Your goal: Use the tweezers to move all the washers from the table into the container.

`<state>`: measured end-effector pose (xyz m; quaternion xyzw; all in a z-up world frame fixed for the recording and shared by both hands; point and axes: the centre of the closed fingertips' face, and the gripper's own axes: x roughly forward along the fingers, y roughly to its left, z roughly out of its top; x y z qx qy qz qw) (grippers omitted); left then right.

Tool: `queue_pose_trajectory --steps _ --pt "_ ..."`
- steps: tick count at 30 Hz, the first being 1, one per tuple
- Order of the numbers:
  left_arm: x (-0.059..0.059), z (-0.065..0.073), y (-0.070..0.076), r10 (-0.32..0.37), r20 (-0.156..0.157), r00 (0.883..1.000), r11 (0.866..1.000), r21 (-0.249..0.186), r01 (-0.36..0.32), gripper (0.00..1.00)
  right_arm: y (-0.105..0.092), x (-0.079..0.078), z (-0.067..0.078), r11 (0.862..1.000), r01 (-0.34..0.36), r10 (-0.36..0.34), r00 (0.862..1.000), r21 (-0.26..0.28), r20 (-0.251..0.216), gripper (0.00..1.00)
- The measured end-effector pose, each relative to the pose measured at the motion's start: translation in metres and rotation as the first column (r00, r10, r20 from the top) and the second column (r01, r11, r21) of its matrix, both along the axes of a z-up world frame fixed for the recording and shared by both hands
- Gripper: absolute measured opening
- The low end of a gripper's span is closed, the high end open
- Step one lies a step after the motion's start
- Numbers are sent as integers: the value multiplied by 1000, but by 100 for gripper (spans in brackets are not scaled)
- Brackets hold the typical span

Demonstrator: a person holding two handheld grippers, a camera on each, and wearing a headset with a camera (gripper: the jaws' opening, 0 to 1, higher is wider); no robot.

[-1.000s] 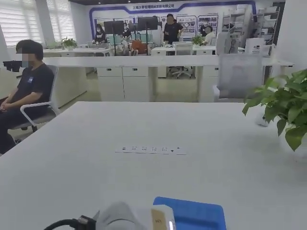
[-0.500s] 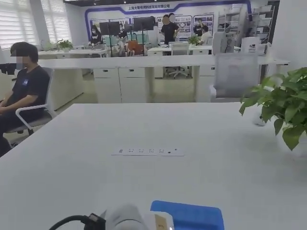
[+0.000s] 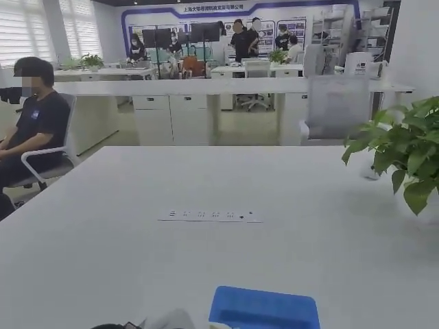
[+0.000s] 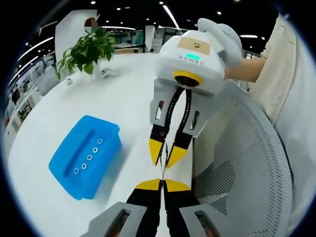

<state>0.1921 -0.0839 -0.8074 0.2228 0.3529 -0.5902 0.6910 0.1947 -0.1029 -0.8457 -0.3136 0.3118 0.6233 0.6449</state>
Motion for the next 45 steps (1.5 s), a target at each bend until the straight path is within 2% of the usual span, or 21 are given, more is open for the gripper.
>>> queue_pose_trajectory --steps 13,31,39,45 --pt "-4 -20 6 -10 -20 1000 998 62 11 0 6 -4 -17 1000 4 -4 999 8 -42 5" --pt "-9 -48 18 -34 -24 999 985 167 38 0 14 -7 -27 999 32 -29 996 34 -87 6" --pt "-10 -55 22 -41 -23 999 979 201 45 0 18 -8 -30 998 43 -38 995 45 -94 6" --pt "-11 -60 25 -50 -20 999 973 226 53 0 20 -10 -32 999 27 -23 997 41 -75 6"
